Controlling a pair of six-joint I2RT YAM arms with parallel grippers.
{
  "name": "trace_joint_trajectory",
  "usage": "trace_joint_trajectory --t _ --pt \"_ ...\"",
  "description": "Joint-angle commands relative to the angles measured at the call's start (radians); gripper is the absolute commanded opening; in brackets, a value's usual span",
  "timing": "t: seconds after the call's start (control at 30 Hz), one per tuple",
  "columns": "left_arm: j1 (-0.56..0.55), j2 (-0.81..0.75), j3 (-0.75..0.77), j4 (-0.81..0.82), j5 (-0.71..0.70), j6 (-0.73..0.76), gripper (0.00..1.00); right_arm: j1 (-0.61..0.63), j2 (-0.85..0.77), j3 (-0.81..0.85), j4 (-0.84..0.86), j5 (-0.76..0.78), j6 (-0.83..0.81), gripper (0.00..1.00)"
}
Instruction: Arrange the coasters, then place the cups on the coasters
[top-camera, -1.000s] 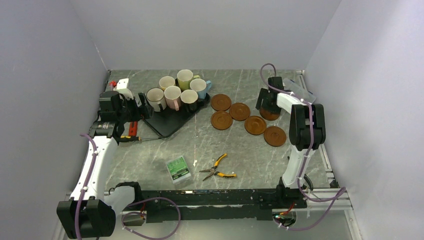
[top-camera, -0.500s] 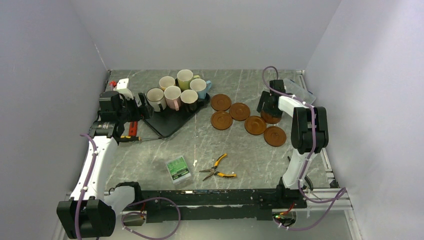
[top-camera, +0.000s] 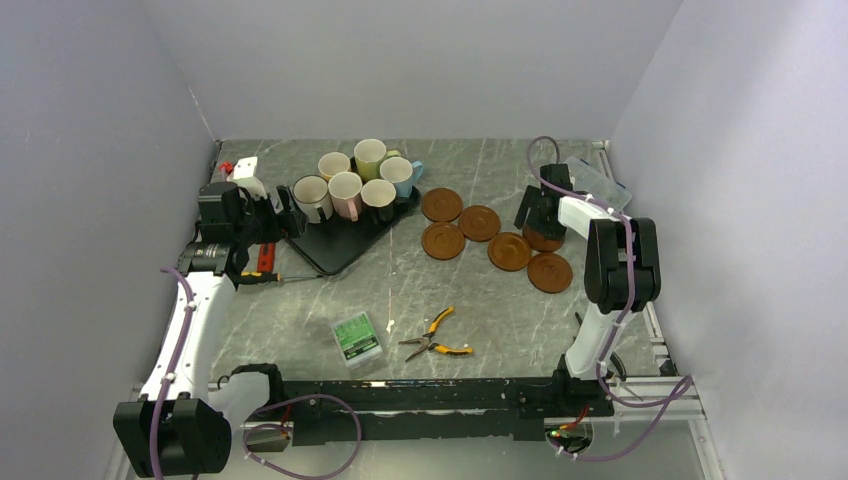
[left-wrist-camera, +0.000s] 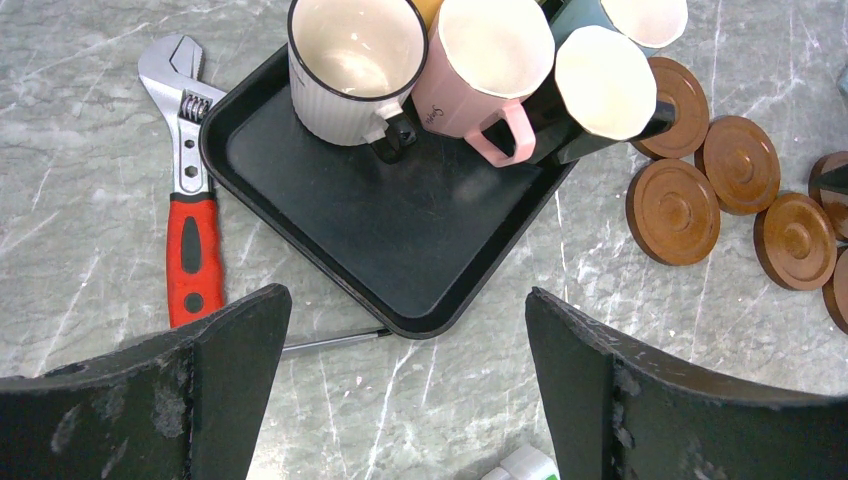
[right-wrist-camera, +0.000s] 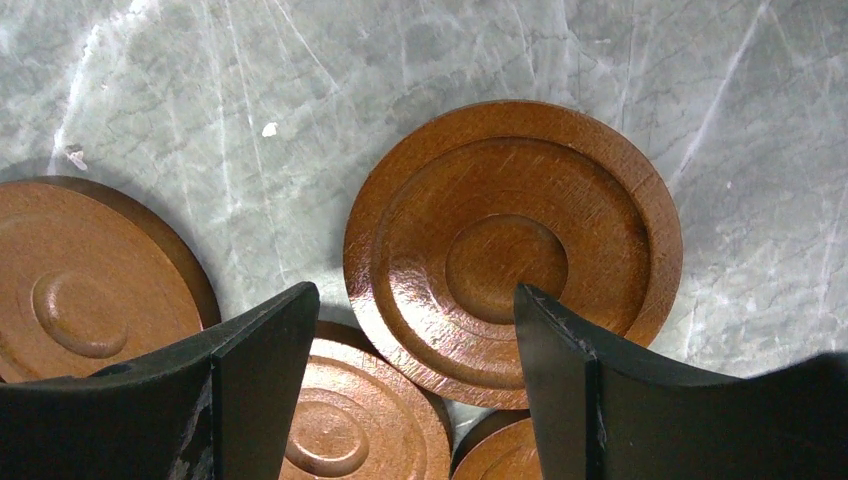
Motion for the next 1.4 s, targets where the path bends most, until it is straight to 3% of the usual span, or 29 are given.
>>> trace_joint_trajectory --t 0.0,0.63,1.37 --pt "-0.004 0.003 0.001 0.022 0.020 0.008 0.94 -0.004 -0.029 -0.030 -0.038 -0.012 0.036 0.76" --pt "-0.004 -0.009 -0.004 0.022 -0.019 0.012 0.94 -0.005 -0.103 -0.051 -0.041 -0.007 0.046 0.76" --pt "-0.004 0.000 -0.006 0.012 -0.078 0.018 0.94 -0.005 -0.169 0.061 -0.073 -0.155 -0.071 0.82"
